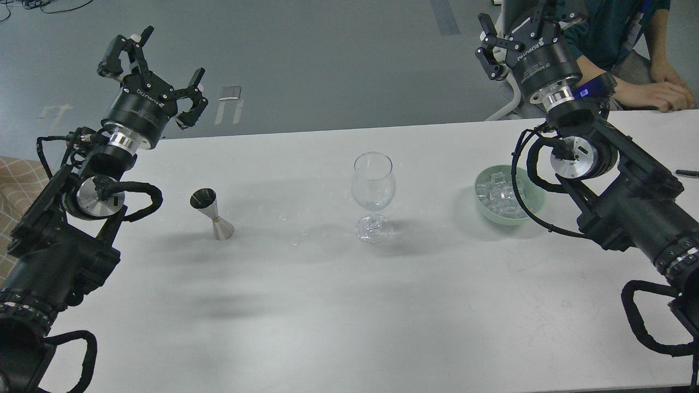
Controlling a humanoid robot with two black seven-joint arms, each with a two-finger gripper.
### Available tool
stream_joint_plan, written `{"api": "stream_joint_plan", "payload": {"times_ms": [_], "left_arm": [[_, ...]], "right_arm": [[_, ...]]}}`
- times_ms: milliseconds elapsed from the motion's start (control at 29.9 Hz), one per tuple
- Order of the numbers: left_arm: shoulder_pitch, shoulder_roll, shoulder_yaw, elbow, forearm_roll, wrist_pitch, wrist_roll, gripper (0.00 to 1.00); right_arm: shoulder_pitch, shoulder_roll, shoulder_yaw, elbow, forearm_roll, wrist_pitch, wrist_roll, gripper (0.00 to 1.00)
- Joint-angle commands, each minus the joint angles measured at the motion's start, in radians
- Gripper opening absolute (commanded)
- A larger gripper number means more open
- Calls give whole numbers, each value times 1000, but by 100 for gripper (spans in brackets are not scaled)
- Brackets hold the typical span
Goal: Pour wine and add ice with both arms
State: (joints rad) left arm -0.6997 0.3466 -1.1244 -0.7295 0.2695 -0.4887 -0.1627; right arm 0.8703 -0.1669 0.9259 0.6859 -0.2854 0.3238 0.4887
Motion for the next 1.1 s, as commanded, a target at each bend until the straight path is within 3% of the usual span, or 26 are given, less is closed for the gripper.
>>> {"api": "stream_joint_plan", "payload": {"times_ms": [0, 134, 568, 1070], "left_arm": [[2, -20, 9, 1, 2, 0, 2, 98], [3, -20, 11, -11, 5, 0, 6, 98], [29, -17, 0, -34, 7, 0, 12, 98], [28, -12, -2, -50, 16, 0, 11, 98]], "right_arm": [[6, 6, -10, 1, -1, 1, 0, 100], [3, 9, -15, 7, -1, 9, 0, 100], [4, 10, -50, 14, 3, 11, -84, 100], [-1, 10, -53, 9, 17, 7, -87, 100]]}}
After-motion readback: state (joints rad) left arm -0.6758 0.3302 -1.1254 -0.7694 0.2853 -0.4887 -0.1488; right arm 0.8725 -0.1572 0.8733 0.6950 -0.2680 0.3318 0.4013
